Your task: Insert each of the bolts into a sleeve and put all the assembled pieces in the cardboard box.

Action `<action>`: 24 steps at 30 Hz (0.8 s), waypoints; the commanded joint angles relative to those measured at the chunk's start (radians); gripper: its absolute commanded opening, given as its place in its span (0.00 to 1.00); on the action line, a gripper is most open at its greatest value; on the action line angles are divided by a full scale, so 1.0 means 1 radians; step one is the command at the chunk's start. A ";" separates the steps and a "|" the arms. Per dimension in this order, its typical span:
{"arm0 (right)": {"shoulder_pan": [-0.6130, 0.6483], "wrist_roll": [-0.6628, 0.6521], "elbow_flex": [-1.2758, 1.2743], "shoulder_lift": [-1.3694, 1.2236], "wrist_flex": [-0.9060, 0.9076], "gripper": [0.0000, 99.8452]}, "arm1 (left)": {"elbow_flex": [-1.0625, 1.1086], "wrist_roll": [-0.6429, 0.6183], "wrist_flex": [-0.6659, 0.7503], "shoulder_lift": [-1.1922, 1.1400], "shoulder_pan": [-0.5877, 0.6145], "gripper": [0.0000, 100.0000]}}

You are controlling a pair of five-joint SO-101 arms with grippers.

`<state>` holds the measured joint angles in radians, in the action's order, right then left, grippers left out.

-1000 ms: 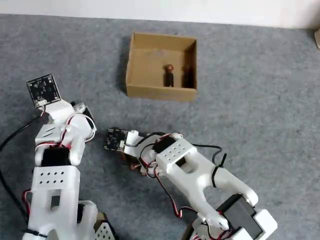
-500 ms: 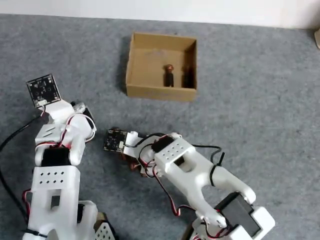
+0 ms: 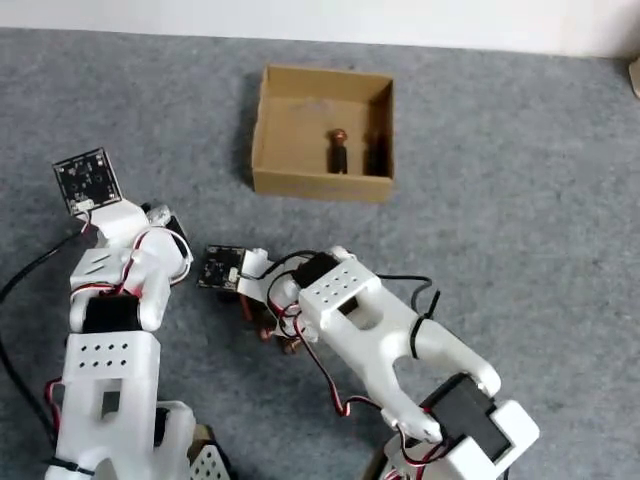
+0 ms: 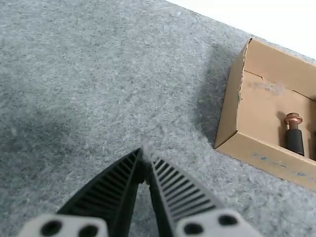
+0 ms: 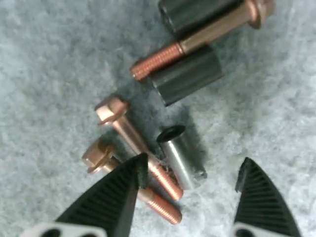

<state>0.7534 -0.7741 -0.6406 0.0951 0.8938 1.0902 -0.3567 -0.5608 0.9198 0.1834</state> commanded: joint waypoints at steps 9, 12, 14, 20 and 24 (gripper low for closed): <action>-0.064 -0.066 0.039 -0.131 -0.030 0.27 | -0.038 0.009 -0.002 -0.001 -0.012 0.01; -0.064 -0.066 0.071 -0.213 -0.033 0.27 | -0.038 0.009 -0.002 -0.001 -0.010 0.01; -0.064 -0.066 0.096 -0.246 -0.033 0.27 | -0.036 0.009 0.015 -0.001 -0.008 0.01; -0.064 -0.061 0.108 -0.288 -0.027 0.27 | -0.041 0.002 0.025 0.002 0.061 0.01; -0.064 -0.058 0.110 -0.282 0.039 0.27 | -0.041 0.002 0.021 0.007 0.062 0.01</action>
<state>0.6966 -0.8263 -0.5255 -0.1749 0.8753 1.0902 -0.3567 -0.5577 0.9198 0.2371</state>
